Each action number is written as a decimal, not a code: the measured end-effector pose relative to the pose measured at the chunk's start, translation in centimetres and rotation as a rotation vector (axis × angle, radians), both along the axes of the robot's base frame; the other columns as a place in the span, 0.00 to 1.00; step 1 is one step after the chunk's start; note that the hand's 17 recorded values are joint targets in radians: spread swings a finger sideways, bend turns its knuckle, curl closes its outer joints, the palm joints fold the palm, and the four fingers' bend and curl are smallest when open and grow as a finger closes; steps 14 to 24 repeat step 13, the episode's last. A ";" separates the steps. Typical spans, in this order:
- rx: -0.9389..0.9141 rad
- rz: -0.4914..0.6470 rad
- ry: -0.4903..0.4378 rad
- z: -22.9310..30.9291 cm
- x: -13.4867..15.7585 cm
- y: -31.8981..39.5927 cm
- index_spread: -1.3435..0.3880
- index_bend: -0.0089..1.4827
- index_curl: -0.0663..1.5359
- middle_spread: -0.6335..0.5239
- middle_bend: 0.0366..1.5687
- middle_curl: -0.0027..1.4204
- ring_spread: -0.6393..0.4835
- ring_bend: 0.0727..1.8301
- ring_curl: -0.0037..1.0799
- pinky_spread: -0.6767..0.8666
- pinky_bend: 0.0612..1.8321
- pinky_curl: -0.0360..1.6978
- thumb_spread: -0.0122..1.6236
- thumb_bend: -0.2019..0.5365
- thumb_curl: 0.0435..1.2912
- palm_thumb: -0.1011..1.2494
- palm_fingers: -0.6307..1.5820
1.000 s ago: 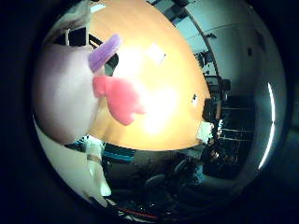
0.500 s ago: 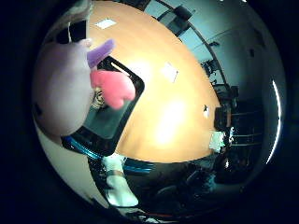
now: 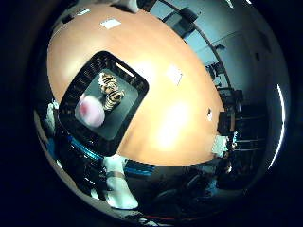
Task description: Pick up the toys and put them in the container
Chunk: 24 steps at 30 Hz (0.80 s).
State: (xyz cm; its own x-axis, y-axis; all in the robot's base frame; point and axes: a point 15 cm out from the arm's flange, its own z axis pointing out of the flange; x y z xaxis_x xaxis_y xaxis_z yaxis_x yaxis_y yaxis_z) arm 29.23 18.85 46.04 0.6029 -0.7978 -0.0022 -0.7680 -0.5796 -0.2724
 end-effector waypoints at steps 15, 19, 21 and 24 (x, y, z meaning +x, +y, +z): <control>-0.037 -0.002 0.053 -3.2 -1.0 -1.0 0.51 0.13 0.28 0.45 0.12 0.25 0.65 0.19 0.20 0.78 0.21 0.25 0.70 0.25 0.22 0.59 0.45; -0.037 -0.002 0.053 -3.2 -1.0 -1.0 0.51 0.13 0.28 0.45 0.12 0.25 0.65 0.19 0.20 0.78 0.21 0.25 0.70 0.25 0.22 0.59 0.45; -0.037 -0.002 0.053 -3.2 -1.0 -1.0 0.51 0.13 0.28 0.45 0.12 0.25 0.65 0.19 0.20 0.78 0.21 0.25 0.70 0.25 0.22 0.59 0.45; -0.037 -0.002 0.053 -3.2 -1.0 -1.0 0.51 0.13 0.28 0.45 0.12 0.25 0.65 0.19 0.20 0.78 0.21 0.25 0.70 0.25 0.22 0.59 0.45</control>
